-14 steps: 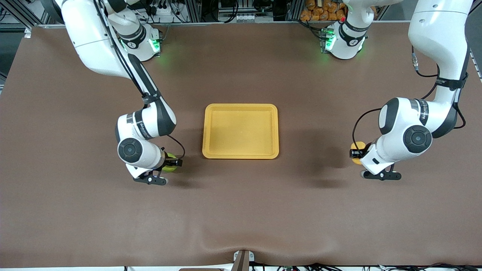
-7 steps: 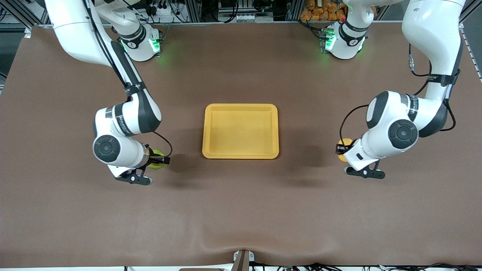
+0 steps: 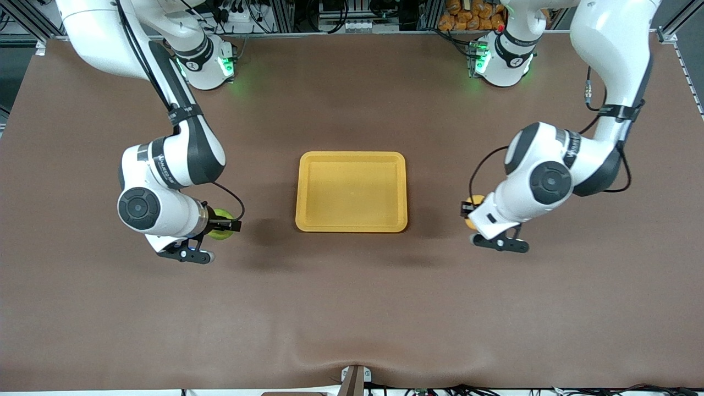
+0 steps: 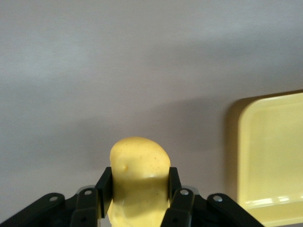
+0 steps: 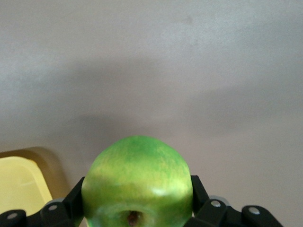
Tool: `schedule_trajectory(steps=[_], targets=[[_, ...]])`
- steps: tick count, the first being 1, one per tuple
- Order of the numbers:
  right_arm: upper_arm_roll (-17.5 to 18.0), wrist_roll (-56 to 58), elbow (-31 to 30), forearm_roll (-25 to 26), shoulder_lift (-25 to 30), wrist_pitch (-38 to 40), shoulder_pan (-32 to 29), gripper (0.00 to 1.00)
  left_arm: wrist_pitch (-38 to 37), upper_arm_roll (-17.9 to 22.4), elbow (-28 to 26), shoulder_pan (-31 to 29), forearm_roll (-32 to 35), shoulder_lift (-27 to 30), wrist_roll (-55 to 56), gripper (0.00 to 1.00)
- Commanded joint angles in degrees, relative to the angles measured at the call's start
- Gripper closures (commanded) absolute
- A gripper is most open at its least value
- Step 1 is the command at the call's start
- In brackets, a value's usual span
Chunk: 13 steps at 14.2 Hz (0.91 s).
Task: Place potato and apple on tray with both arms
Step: 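Lift the potato with the left gripper while the right gripper lifts the apple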
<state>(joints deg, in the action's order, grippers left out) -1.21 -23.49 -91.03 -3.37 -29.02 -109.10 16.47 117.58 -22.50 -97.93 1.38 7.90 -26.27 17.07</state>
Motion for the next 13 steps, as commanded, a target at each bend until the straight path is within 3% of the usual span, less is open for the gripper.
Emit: schedule_trajectory(steps=[1,9,13], targets=[[0.5,-2.8,-1.0,-0.1,1.6,0.6,1.3,1.00,-1.3,0.0,2.7,4.1,0.5,-1.2,6.9,1.00],[0.8,-11.7,-2.0,-0.4,1.3,0.3,7.3,1.00,0.0,0.6,8.5,14.9,1.3,-9.8,22.2,1.00],[0.8,-13.2,-2.9,-2.3,1.2,0.0,8.8,1.00,2.5,0.6,9.4,16.8,2.8,-13.2,23.4,1.00]])
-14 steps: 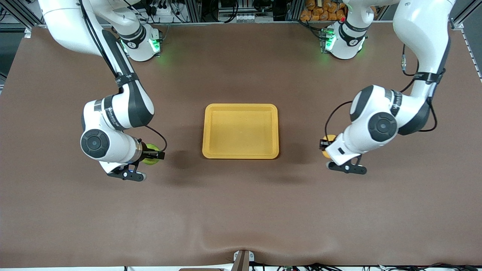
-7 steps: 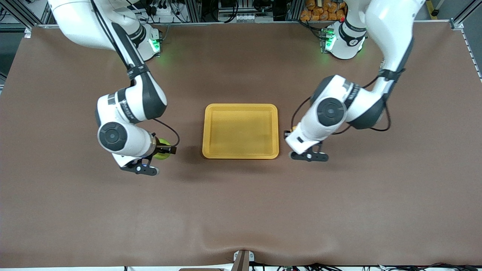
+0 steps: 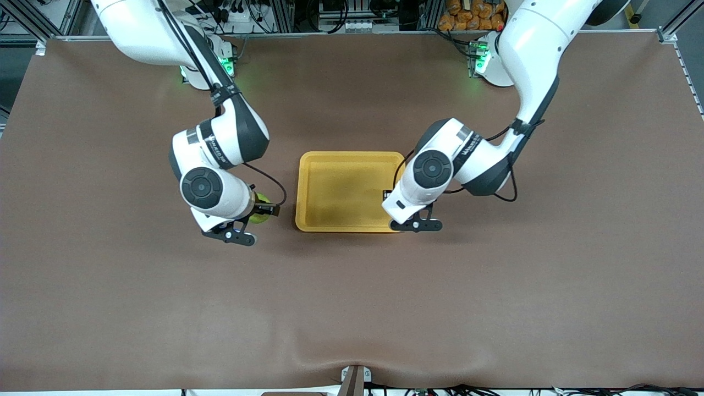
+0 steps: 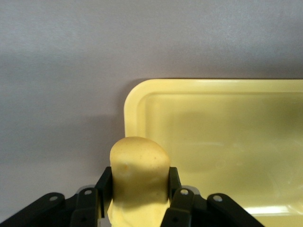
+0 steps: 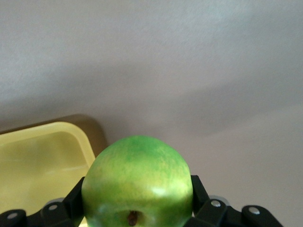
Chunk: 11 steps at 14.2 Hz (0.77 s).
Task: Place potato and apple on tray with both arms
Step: 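Lift the potato with the left gripper while the right gripper lifts the apple, then carry the potato and apple over the yellow tray with both grippers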
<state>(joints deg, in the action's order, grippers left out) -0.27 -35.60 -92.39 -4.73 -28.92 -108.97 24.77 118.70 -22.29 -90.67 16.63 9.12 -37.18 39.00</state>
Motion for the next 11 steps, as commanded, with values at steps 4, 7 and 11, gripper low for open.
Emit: schedule_trajectory(steps=[4,7,11], targets=[[-0.1,-2.1,-5.5,-1.9,1.1,-4.1,2.2,1.00,3.4,0.4,2.1,3.2,2.8,-3.8,3.4,1.00],[0.0,-4.4,-6.3,-3.0,1.0,-6.2,4.1,1.00,3.4,0.8,2.0,3.9,2.9,-4.4,4.2,1.00],[0.0,-7.9,-6.4,-3.3,0.5,-7.8,6.9,1.00,3.4,1.1,2.0,4.0,2.9,-4.9,6.2,1.00]])
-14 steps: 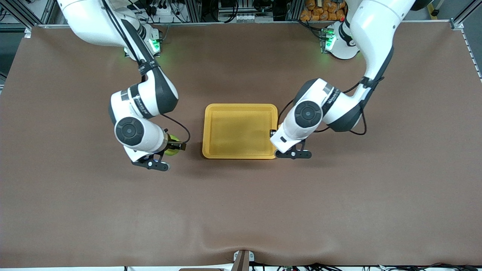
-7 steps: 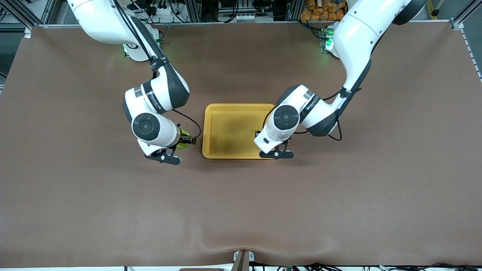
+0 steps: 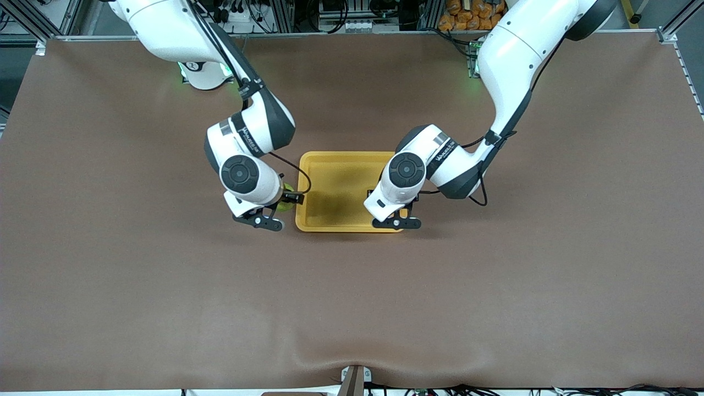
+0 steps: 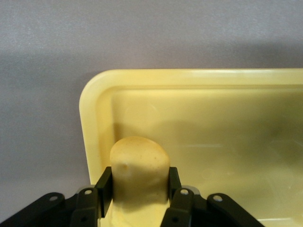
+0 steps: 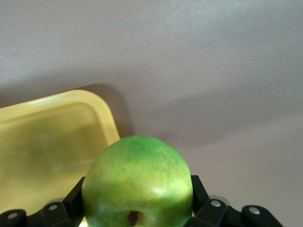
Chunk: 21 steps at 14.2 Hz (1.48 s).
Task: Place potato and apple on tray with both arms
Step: 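Carry the potato and apple over the yellow tray with both grippers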
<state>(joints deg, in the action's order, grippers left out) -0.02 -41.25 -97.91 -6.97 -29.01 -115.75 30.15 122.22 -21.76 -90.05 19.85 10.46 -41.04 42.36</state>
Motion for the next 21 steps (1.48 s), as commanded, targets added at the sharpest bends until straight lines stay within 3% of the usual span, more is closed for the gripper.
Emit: schedule_trajectory(steps=[1,5,7,9,10,11,16,20,21], targets=[[-0.2,-2.7,-1.0,-1.0,0.4,-1.3,1.7,1.00,-0.1,0.6,1.4,1.1,1.7,-1.1,3.1,1.00],[-0.2,-5.8,-2.1,-1.0,-0.2,-4.6,3.9,1.00,-0.1,1.3,1.4,1.2,1.7,-1.8,3.1,1.00],[-0.2,-7.2,-2.6,-1.0,-1.0,-6.2,5.5,1.00,-0.1,2.2,1.4,2.5,1.7,-1.8,3.2,0.94],[-0.2,-8.3,-2.7,-1.0,-2.1,-8.3,6.1,1.00,-0.1,2.9,1.4,3.3,1.6,-1.8,3.2,0.66],[-0.2,-8.5,-2.7,-1.0,-2.4,-8.6,6.6,1.00,-0.1,3.0,1.5,3.2,1.7,-1.8,3.1,0.41],[-0.2,-9.1,-2.7,-1.0,-2.9,-9.4,6.7,1.00,-0.1,3.3,1.5,3.3,1.6,-1.8,3.1,0.00],[-0.2,-11.6,-2.7,-0.9,-5.7,-13.6,8.0,1.00,-0.3,3.8,3.5,2.4,1.5,-0.4,3.0,0.00],[-0.2,-11.7,-2.6,-1.0,-6.2,-13.7,8.0,1.00,-1.6,3.7,4.0,-2.1,1.0,4.3,2.3,0.00],[-0.2,-11.7,-2.6,-1.0,-6.2,-13.7,7.9,0.89,-2.5,3.1,4.0,-4.0,1.0,5.6,1.1,0.00]])
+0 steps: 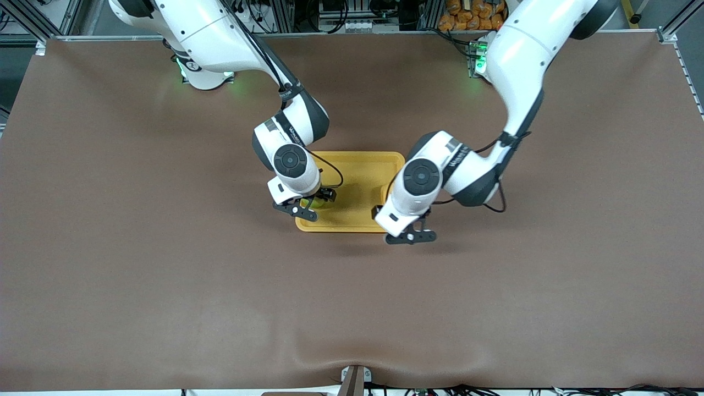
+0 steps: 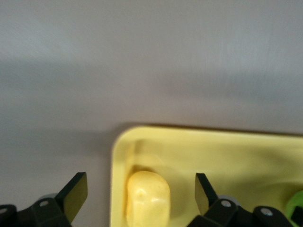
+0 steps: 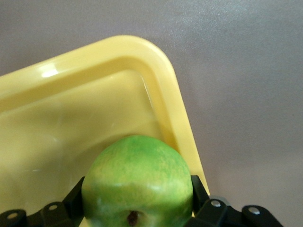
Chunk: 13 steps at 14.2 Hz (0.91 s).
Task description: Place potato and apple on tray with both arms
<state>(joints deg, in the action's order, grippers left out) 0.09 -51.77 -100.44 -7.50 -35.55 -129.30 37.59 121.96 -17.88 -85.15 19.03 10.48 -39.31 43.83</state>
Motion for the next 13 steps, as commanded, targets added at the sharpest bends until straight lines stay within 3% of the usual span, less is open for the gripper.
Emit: schedule_trajectory(steps=[1,2,3,5,10,13], targets=[[-0.4,-1.2,0.0,-0.5,0.2,-0.1,0.4,0.57,-2.8,-0.8,-0.9,-4.4,0.9,5.8,-2.2,0.00],[-0.4,-2.1,0.0,-0.5,0.1,-0.1,0.4,0.40,-3.8,-0.8,-0.9,-5.6,0.5,7.6,-3.6,0.00],[-0.4,-3.2,0.2,-0.5,0.0,-0.1,0.4,0.37,-5.3,-0.9,-0.8,-7.1,0.3,8.9,-5.2,0.00],[-0.4,-4.1,0.3,-0.5,-0.1,-0.1,0.5,0.00,-7.5,-1.1,-0.8,-10.1,-1.2,11.6,-10.3,0.00],[-0.4,-4.2,0.9,-0.4,0.6,0.6,0.4,0.00,-13.0,-1.2,-0.7,-18.1,-5.1,16.7,-26.0,0.00],[-0.4,-3.8,1.8,-0.4,1.0,1.2,-0.3,0.00,-14.5,-0.9,-0.6,-20.2,-6.2,18.3,-28.4,0.00]])
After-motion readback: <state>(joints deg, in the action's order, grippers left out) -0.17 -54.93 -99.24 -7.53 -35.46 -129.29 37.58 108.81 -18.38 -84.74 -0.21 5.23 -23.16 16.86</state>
